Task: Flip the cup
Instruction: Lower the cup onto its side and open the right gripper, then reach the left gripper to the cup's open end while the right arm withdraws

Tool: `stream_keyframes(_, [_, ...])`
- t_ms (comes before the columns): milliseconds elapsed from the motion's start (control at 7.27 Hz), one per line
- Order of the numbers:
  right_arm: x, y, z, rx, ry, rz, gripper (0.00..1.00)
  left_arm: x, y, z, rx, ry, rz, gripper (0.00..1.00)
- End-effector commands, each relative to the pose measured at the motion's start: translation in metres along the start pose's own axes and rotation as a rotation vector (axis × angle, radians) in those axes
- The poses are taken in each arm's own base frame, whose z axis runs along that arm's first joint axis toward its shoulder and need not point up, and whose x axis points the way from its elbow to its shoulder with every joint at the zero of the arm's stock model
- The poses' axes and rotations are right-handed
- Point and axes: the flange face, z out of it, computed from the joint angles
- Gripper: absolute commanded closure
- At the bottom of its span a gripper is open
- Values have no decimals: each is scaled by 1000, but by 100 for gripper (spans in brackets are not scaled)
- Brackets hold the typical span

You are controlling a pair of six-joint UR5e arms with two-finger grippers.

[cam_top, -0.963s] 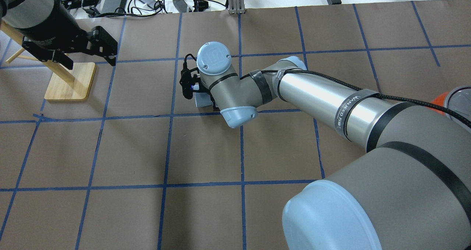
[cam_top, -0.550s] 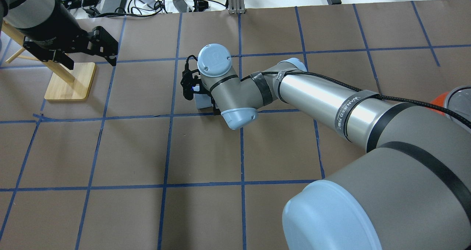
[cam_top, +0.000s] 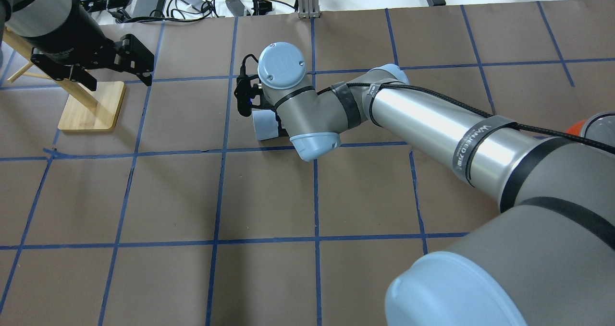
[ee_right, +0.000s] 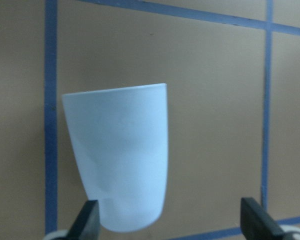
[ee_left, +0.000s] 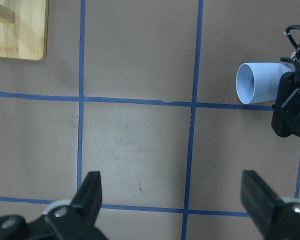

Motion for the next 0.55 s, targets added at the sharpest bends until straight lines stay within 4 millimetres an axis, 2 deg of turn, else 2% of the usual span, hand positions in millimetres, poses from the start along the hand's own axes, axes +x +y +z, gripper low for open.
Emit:
stream_keyframes(0, [32,38,-63,2,93,111,0,-28,-24,35,-44,144,-48,0])
stream_keyframes(138, [46,63,-75,-3,98,338,0,-28,-37,87,-113,208,-48,0])
stream_keyframes(275, [55,77,-101,-9,146,597,0,-22,-47,147,-122,301,-64,0])
stream_keyframes(413, [72,110,-106,-38,186,793,0,-8,-46,191,-138,461,-94,0])
